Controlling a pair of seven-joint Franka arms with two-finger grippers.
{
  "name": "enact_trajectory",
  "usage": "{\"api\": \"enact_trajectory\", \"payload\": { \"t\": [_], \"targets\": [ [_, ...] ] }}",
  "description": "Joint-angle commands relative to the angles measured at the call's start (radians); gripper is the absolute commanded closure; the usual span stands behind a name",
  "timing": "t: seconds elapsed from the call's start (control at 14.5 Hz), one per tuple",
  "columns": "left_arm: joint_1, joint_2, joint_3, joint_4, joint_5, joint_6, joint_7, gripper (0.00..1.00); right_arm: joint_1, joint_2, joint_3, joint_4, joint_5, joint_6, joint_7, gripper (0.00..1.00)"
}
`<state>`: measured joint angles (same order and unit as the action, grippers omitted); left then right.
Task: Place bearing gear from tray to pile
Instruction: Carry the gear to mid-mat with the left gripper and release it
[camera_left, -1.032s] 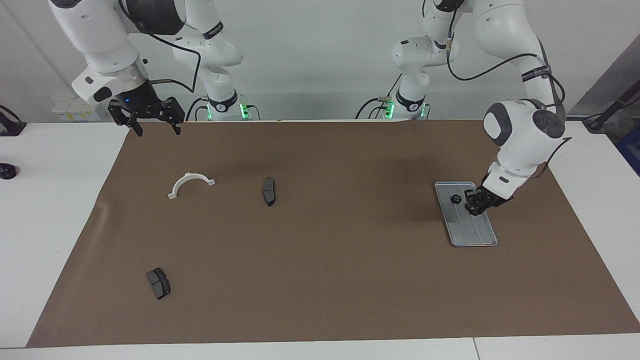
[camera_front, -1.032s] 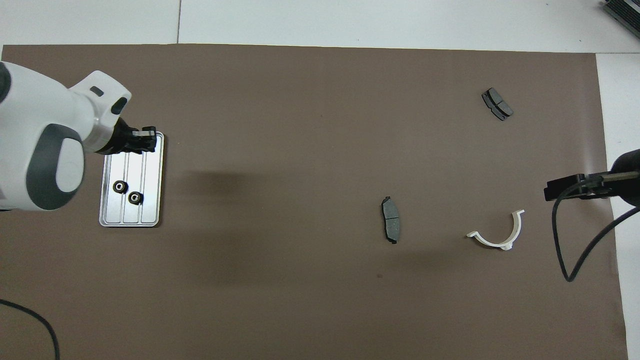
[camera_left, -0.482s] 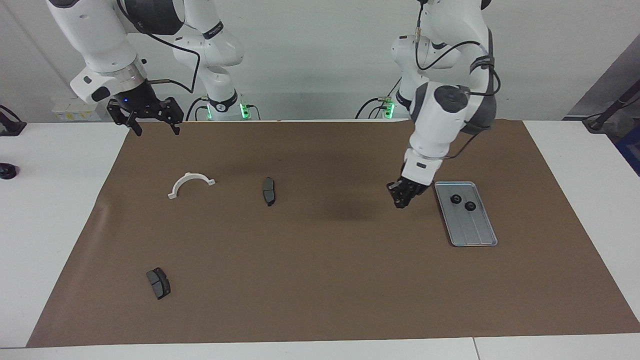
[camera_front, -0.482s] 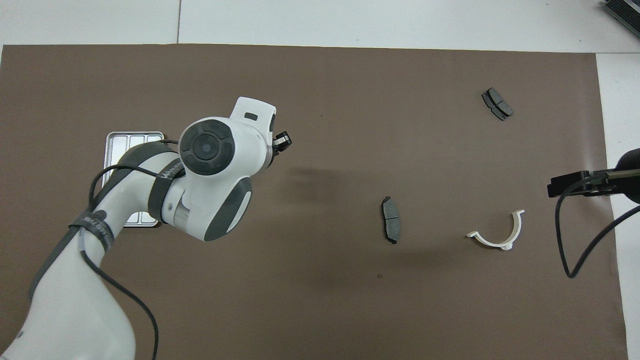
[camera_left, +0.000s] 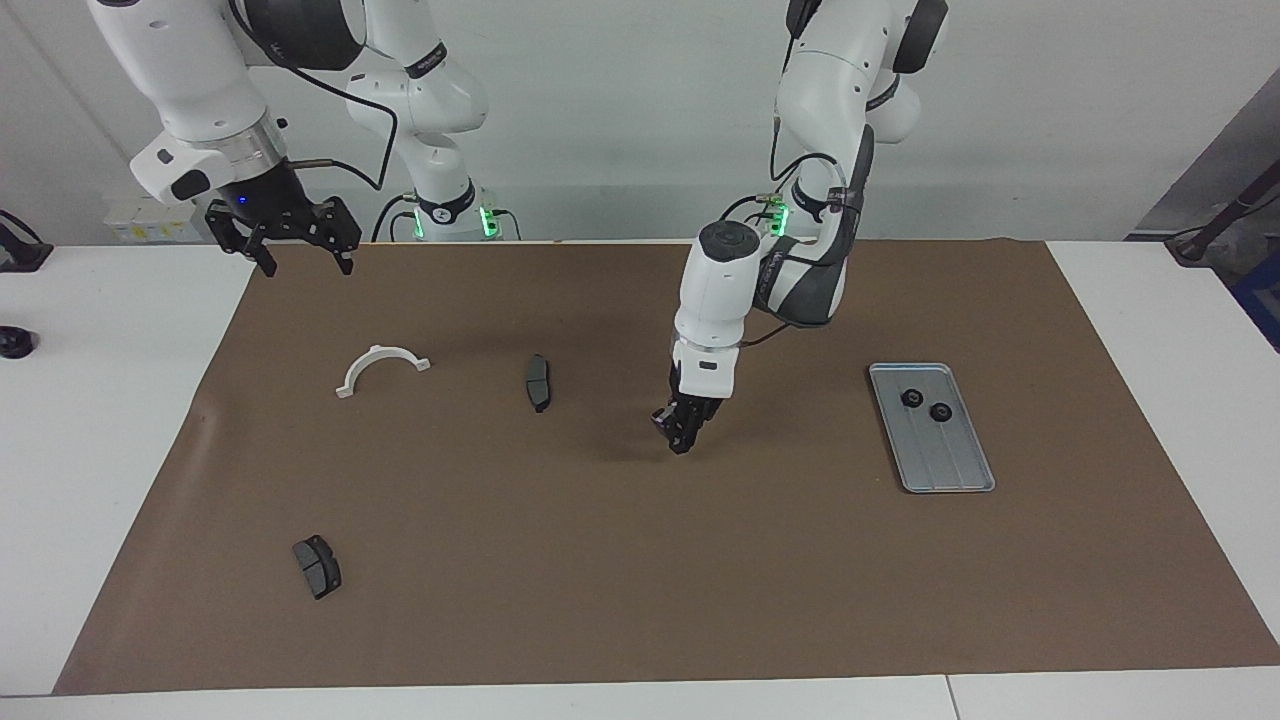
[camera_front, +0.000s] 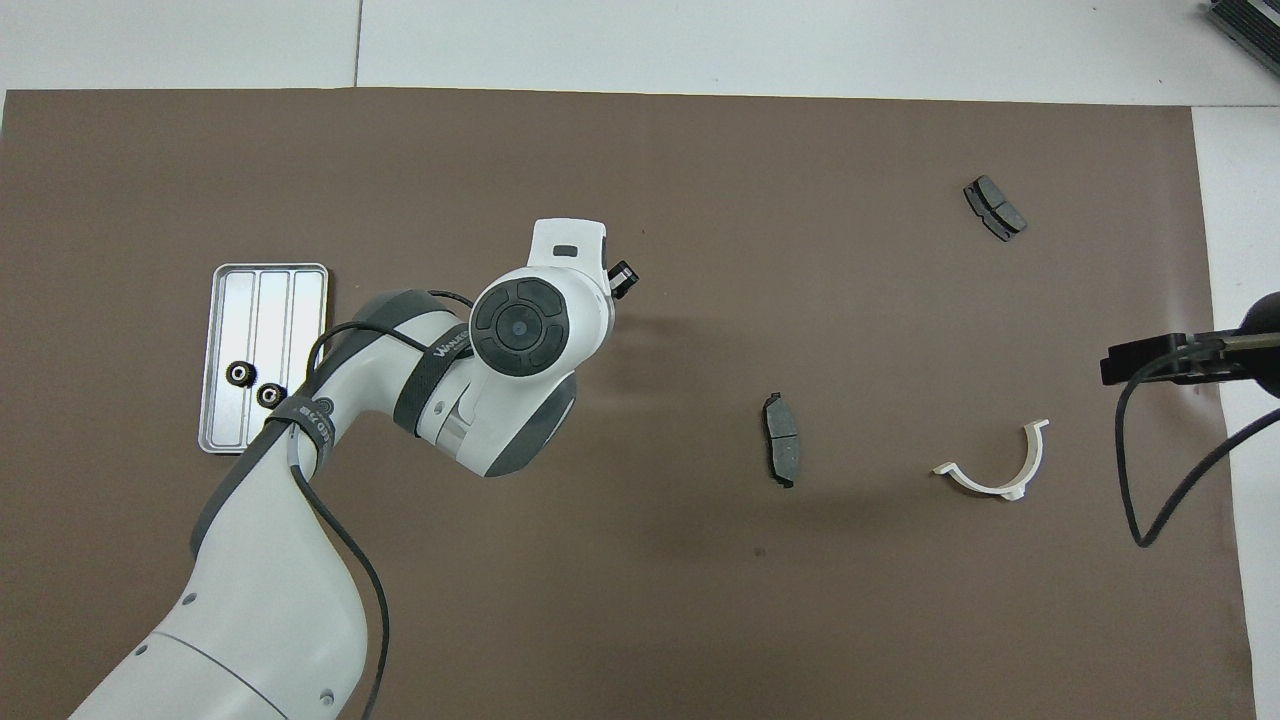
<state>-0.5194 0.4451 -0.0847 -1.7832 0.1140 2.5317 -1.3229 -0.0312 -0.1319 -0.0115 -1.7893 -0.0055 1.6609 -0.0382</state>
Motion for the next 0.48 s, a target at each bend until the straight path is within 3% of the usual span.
{"api": "enact_trajectory", "payload": {
  "t": [0.0,0.41],
  "targets": [
    [-0.017,0.004,0.019,-0.05,0.026,0.089,-0.036,0.88,-0.021,-0.009,0.005,-0.016,0.024,0.016,0.017,0.0],
    [-0.01,-0.003,0.017,-0.102,0.026,0.145,-0.027,0.77,-0.024,-0.011,0.004,-0.022,0.027,0.014,0.053,0.0]
  ]
}}
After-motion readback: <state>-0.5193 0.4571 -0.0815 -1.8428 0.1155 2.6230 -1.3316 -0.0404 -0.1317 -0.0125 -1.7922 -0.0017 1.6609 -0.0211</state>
